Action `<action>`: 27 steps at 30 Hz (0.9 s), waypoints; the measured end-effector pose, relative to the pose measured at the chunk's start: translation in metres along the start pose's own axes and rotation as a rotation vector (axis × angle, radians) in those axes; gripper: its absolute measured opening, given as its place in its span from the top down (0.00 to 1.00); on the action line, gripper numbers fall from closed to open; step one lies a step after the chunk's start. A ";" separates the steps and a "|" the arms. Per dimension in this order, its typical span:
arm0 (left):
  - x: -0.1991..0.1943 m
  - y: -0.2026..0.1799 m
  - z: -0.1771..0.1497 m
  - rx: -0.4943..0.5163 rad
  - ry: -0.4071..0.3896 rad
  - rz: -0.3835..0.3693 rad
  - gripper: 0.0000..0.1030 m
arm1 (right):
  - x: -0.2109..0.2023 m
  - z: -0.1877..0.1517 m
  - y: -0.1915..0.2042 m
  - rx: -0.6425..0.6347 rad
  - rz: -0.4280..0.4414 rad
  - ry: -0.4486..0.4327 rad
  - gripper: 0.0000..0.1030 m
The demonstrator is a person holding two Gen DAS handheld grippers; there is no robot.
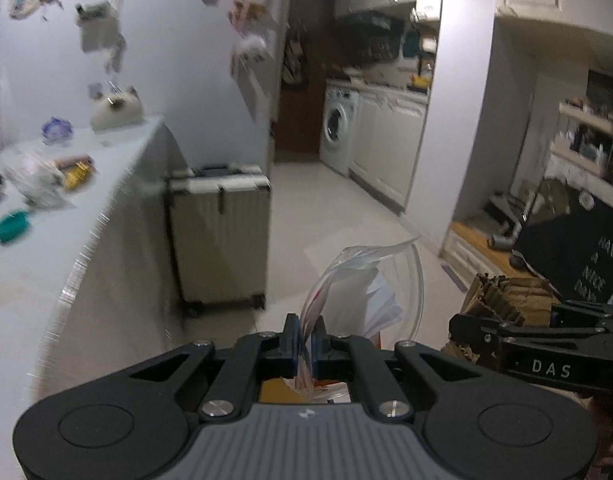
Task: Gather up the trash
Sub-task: 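Carry the clear bag and cardboard with both grippers over the yellow wastebasket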
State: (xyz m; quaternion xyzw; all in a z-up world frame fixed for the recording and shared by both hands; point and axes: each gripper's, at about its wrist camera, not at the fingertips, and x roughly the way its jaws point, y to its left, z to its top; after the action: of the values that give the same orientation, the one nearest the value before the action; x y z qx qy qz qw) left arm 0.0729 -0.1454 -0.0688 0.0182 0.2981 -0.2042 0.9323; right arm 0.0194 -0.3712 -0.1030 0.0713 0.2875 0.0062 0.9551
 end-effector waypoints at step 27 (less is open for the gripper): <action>0.252 0.100 -0.111 -0.256 0.389 0.222 0.95 | 0.216 -0.126 -0.076 0.092 -0.081 0.386 0.44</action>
State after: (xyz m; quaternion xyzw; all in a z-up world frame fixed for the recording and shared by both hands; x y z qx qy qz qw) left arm 0.2375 -0.1293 -0.3107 -0.0285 0.4914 -0.0541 0.8688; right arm 0.1279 -0.4179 -0.3356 0.1006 0.4676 -0.0316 0.8776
